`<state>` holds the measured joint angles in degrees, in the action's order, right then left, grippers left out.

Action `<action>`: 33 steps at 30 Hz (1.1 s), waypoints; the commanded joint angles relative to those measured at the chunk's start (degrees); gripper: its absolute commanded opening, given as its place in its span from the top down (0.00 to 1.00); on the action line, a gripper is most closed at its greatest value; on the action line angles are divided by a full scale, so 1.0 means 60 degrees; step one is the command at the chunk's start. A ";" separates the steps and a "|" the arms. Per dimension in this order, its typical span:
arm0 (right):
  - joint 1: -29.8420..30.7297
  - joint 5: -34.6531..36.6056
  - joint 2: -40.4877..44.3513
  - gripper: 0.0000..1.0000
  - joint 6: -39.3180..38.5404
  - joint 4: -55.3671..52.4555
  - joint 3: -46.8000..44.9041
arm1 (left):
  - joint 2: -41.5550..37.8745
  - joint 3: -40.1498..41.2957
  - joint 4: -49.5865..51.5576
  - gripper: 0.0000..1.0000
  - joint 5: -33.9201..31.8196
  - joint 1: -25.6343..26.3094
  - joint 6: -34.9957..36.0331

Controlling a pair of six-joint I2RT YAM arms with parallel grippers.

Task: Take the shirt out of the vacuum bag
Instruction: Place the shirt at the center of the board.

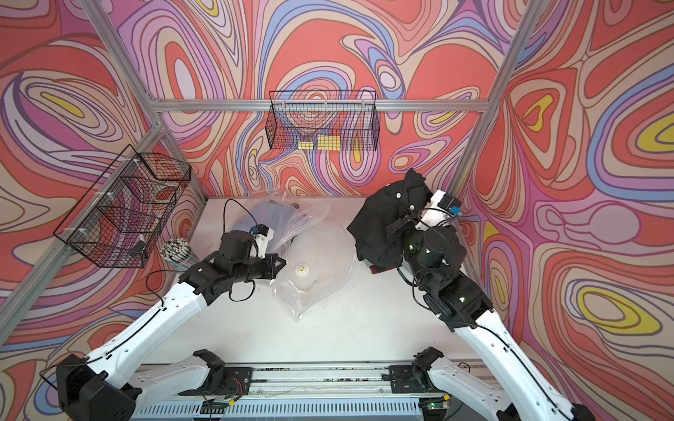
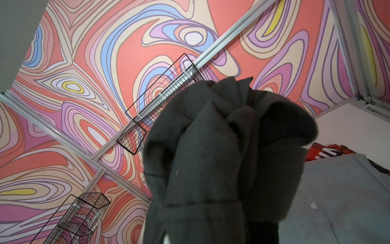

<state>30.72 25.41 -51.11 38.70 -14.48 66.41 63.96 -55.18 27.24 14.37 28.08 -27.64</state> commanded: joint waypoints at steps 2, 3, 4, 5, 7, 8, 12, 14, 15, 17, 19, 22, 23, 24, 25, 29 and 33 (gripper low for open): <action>-0.1481 -0.0963 -0.0602 1.00 0.0950 0.0808 -0.0361 | 0.0092 0.0025 0.0175 1.00 -0.0008 -0.0072 0.0118; -0.2279 -0.1850 -0.0760 1.00 0.1479 0.1107 -0.0639 | 0.0074 0.0026 0.0176 1.00 -0.0016 -0.0079 0.0117; -0.2996 -0.2590 -0.0950 1.00 0.1939 0.1398 -0.0884 | 0.0053 0.0041 0.0172 1.00 -0.0026 -0.0078 0.0116; -0.3512 -0.3046 -0.1104 1.00 0.2252 0.1601 -0.1037 | 0.0043 0.0041 0.0173 1.00 -0.0024 -0.0072 0.0119; -0.4160 -0.3540 -0.1481 1.00 0.2454 0.2201 -0.1289 | 0.0034 0.0048 0.0172 1.00 -0.0029 -0.0080 0.0109; -0.4306 -0.3631 -0.1687 1.00 0.2468 0.2349 -0.1309 | 0.0039 0.0037 0.0160 1.00 -0.0024 -0.0070 0.0111; -0.5108 -0.4813 -0.2890 1.00 0.3025 0.3644 -0.1455 | 0.0105 0.0027 0.0161 1.00 0.0017 -0.0076 0.0117; -0.5382 -0.5279 -0.3477 1.00 0.3387 0.4312 -0.1463 | 0.0120 0.0026 0.0170 1.00 -0.0007 -0.0079 0.0124; -0.5508 -0.5552 -0.3836 1.00 0.3509 0.4688 -0.1339 | 0.0113 0.0026 0.0172 1.00 -0.0024 -0.0077 0.0148; -0.5542 -0.5510 -0.4274 1.00 0.3446 0.4782 -0.0916 | 0.0120 0.0038 0.0176 1.00 -0.0041 -0.0079 0.0149; -0.5536 -0.5564 -0.4685 1.00 0.3423 0.4780 -0.0408 | 0.0120 0.0036 0.0167 1.00 -0.0040 -0.0076 0.0140; -0.5600 -0.5690 -0.5279 1.00 0.3501 0.5039 0.0012 | 0.0146 0.0026 0.0189 1.00 -0.0038 -0.0079 0.0140; -0.5633 -0.5863 -0.5469 1.00 0.3756 0.5491 -0.0120 | 0.0148 0.0025 0.0177 1.00 -0.0037 -0.0080 0.0141; -0.5637 -0.5932 -0.5641 1.00 0.3948 0.5891 -0.0312 | 0.0137 0.0007 0.0176 1.00 -0.0044 -0.0076 0.0153; -0.5620 -0.5949 -0.5759 1.00 0.4034 0.6177 -0.0506 | 0.0147 0.0012 0.0182 1.00 -0.0055 -0.0078 0.0154; -0.5642 -0.5598 -0.6401 1.00 0.4238 0.7845 -0.1949 | 0.0142 0.0026 0.0187 1.00 -0.0074 -0.0072 0.0168; -0.5539 -0.5752 -0.7643 1.00 0.4597 0.9466 -0.3071 | 0.0241 -0.0001 0.0171 1.00 0.0062 -0.0080 0.0180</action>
<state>-2.70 -8.47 -92.51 63.68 32.36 51.90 64.64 -55.18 27.27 14.48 28.08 -27.62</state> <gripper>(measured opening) 0.096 0.048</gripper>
